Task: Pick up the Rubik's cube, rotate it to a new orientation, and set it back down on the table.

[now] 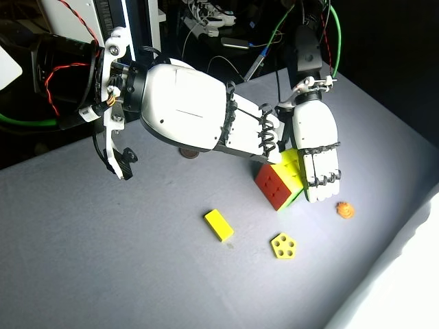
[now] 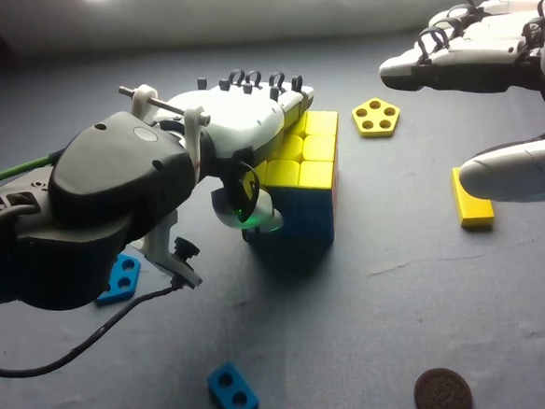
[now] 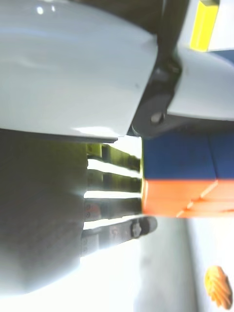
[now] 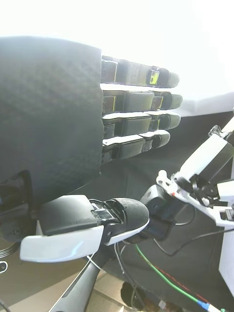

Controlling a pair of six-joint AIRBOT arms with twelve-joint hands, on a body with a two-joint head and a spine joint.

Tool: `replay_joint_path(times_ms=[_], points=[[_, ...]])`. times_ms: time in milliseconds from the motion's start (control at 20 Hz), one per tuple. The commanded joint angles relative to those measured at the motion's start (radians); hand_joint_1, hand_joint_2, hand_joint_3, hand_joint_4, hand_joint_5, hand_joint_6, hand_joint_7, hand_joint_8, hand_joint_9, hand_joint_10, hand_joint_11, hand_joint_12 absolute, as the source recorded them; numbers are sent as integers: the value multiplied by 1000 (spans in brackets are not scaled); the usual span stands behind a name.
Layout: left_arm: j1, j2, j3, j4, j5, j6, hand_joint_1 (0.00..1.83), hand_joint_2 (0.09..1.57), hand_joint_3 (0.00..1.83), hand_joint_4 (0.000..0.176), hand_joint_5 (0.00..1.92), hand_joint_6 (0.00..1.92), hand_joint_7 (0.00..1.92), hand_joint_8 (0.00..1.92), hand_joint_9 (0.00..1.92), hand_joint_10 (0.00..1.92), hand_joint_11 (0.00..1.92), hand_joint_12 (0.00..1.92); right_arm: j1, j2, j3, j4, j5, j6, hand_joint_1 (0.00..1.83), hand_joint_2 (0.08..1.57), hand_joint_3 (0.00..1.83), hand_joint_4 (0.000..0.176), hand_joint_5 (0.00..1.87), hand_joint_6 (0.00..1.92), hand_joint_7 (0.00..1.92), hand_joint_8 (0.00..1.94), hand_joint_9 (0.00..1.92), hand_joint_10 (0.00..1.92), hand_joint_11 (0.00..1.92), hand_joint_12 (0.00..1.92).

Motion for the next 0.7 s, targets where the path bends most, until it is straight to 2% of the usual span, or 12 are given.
replay_joint_path(times_ms=[0, 150, 300, 450, 650], points=[[-8, 3, 8, 35, -36, 3, 1127, 1104, 0, 0, 0, 0, 0, 0, 0, 0, 0, 0, 3, 4, -2, 25, 110, 2, 82, 1279, 0, 0, 120, 3, 193, 2, 154, 1, 0, 186], [-7, 3, 13, 30, -36, 7, 1098, 1107, 0, 0, 0, 0, 0, 0, 0, 0, 0, 0, 2, 4, -2, 25, 110, 2, 75, 1280, 0, 0, 113, 0, 174, 0, 152, 0, 0, 126], [-6, 3, 17, 22, -36, 11, 1094, 1094, 0, 0, 0, 0, 0, 0, 0, 0, 0, 0, 2, 4, -2, 25, 110, 2, 63, 1281, 0, 0, 111, 4, 175, 2, 158, 3, 0, 180], [-2, 7, 20, 17, -36, 11, 1087, 1091, 0, 0, 0, 0, 0, 0, 0, 0, 0, 0, 1, 4, -2, 25, 110, 2, 58, 1285, 1, 0, 100, 1, 169, 1, 148, 3, 0, 95], [-2, 10, 25, 6, -36, 19, 1039, 1085, 0, 0, 0, 0, 0, 0, 0, 0, 0, 0, 1, 4, -2, 25, 111, 2, 92, 1279, 0, 0, 127, 11, 189, 5, 163, 6, 0, 120]])
